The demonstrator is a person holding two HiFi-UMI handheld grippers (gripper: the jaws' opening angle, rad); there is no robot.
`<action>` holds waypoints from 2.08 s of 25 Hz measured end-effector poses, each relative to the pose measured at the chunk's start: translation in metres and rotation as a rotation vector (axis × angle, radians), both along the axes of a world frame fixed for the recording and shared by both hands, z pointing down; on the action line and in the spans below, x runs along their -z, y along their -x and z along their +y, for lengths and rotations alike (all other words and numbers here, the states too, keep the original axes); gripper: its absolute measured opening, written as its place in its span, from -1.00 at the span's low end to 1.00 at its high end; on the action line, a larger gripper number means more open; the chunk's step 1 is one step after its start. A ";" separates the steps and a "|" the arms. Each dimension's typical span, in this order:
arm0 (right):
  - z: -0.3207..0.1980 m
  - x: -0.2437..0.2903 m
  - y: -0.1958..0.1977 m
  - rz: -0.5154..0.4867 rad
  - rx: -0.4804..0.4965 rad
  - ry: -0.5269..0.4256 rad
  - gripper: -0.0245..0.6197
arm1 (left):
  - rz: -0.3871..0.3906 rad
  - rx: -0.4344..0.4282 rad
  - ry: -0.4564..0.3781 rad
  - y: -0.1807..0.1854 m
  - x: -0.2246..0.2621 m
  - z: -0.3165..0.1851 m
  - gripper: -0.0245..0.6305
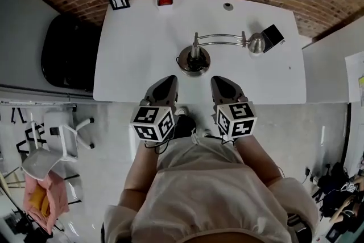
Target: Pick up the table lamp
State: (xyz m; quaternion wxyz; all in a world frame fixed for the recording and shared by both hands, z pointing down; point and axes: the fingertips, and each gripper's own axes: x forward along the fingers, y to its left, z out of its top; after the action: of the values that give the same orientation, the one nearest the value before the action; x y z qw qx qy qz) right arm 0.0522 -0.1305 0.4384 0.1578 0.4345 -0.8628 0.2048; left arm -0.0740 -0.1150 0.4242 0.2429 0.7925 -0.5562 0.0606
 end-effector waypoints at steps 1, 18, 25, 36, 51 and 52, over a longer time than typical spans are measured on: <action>-0.008 0.001 0.003 0.007 -0.024 -0.001 -0.83 | 0.005 -0.022 0.007 0.004 -0.002 -0.010 -0.86; -0.086 -0.019 0.056 0.118 -0.235 -0.037 -0.37 | 0.087 -0.275 0.055 0.042 -0.049 -0.096 -0.86; -0.120 -0.029 0.073 0.084 -0.179 -0.074 -0.31 | 0.078 -0.255 0.144 0.051 -0.092 -0.100 -0.86; -0.148 -0.041 0.083 0.111 -0.209 -0.069 -0.35 | 0.155 -0.186 0.225 0.060 -0.137 -0.100 -0.86; -0.151 -0.041 0.076 0.133 -0.204 -0.072 -0.72 | 0.132 -0.241 0.325 0.040 -0.173 -0.093 -0.86; -0.152 -0.040 0.074 0.122 -0.205 -0.067 -0.72 | 0.153 -0.235 0.346 0.038 -0.176 -0.092 -0.86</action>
State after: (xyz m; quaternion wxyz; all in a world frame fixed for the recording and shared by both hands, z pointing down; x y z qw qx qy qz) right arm -0.0216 -0.2827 0.4788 0.1736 0.5371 -0.8090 0.1639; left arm -0.1119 -0.2074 0.6006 0.4081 0.8007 -0.4211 0.1226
